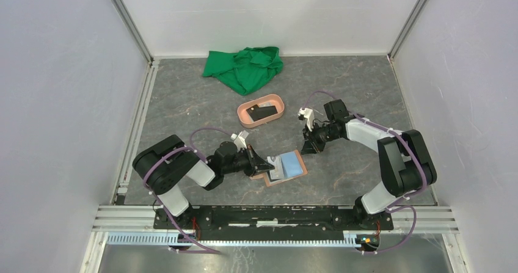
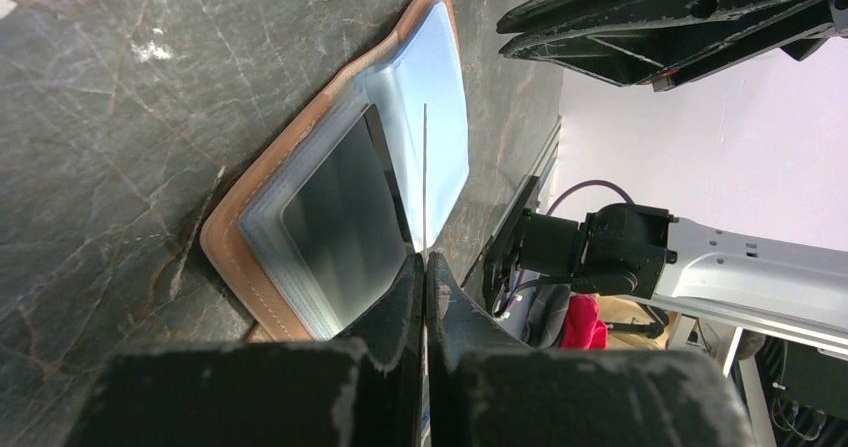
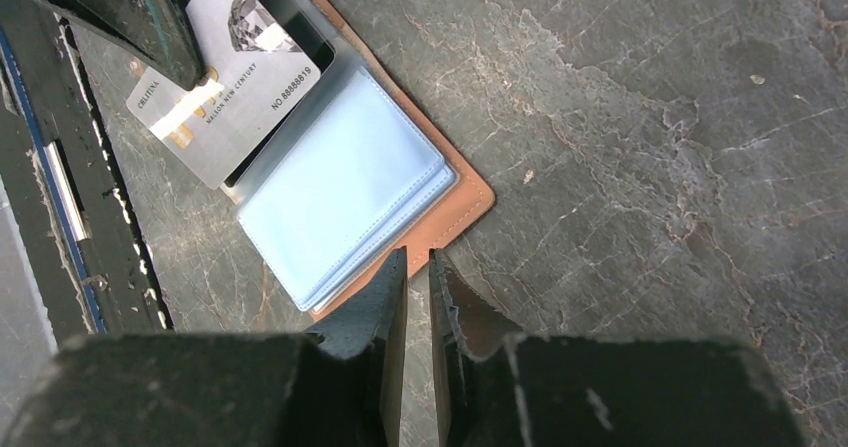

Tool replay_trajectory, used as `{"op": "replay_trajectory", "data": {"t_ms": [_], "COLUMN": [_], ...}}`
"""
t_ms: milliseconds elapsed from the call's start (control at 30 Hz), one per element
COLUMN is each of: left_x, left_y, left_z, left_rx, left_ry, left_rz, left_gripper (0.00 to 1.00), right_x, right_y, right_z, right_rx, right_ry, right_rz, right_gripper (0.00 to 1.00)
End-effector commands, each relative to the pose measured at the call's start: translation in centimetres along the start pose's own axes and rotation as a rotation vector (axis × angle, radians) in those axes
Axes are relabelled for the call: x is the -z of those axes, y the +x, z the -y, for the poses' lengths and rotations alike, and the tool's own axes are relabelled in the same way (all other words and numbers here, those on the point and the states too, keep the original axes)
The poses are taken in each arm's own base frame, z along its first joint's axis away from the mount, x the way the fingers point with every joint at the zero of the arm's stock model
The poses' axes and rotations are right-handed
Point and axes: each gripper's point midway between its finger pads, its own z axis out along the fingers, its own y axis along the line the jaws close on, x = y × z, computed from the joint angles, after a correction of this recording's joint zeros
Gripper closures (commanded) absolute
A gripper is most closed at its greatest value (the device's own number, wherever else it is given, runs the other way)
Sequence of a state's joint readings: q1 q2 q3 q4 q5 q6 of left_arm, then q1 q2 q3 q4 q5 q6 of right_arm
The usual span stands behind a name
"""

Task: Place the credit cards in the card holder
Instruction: Insert the credit card into the card holder.

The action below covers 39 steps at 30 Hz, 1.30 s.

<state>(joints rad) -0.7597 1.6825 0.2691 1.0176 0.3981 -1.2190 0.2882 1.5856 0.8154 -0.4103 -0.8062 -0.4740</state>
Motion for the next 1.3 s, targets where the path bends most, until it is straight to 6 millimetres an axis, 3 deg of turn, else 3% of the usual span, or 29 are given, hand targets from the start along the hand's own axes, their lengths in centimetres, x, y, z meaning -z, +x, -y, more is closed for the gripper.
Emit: {"op": "replay_trajectory", "data": {"t_ms": [0,1267], "left_x": [-0.2,-1.9], "left_y": [0.1,-0.5], "left_z": [0.2,-0.1], "left_rx": [0.047,0.076], "left_ry": [-0.008,-0.011], "left_rz": [-0.008,-0.014], "left_gripper": [0.98,0.98], "right_x": [0.0,-1.5], "right_y": [-1.3,0.7], "right_z": [0.2,0.1], "right_rx": [0.044,0.032], "right_ry": [0.000,-0.019], "right_rz": [0.011,-0.100], "right_gripper": [0.81,0.83]}}
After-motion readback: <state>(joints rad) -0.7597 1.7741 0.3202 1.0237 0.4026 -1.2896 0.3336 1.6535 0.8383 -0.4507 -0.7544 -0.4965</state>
